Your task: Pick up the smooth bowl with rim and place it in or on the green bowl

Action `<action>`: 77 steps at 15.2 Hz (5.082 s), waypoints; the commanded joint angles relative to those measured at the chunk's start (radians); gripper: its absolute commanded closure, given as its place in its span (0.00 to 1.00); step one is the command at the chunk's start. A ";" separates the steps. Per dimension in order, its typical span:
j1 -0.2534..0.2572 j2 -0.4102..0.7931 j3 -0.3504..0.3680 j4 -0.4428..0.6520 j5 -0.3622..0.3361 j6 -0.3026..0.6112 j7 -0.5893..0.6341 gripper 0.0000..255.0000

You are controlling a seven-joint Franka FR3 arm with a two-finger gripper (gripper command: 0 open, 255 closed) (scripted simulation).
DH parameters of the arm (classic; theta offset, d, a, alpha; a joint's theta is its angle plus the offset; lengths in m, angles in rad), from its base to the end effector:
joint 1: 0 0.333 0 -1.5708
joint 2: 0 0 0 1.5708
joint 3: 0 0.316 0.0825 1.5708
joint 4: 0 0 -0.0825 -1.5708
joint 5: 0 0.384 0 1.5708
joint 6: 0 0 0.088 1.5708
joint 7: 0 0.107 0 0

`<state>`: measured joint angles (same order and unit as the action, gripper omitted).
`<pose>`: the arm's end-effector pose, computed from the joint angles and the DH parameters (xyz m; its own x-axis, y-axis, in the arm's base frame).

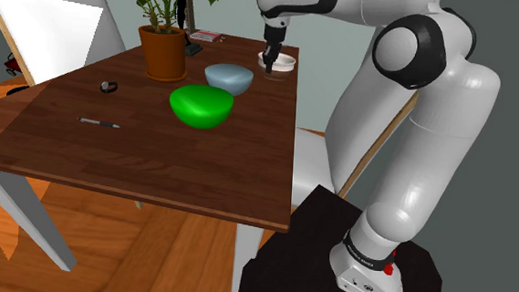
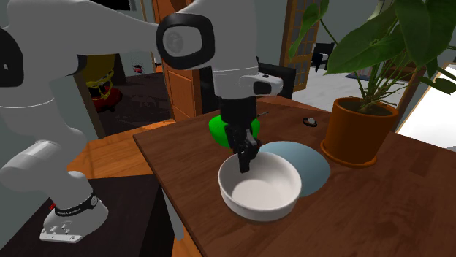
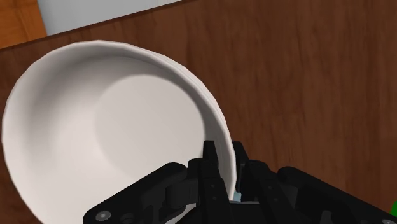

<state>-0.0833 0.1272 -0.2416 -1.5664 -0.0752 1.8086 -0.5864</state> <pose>0.5807 -0.1932 0.5772 0.9599 0.2777 0.0396 0.2689 -0.9511 0.1521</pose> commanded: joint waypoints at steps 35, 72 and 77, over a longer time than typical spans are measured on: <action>0.295 0.028 0.218 0.268 -0.070 -0.301 0.484 1.00; 0.386 0.058 0.275 0.137 -0.086 -0.164 0.654 0.00; 0.396 0.085 0.280 0.268 -0.088 -0.269 0.650 0.00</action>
<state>0.3119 0.2098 0.0381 -1.3089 -0.1634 1.5490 0.0644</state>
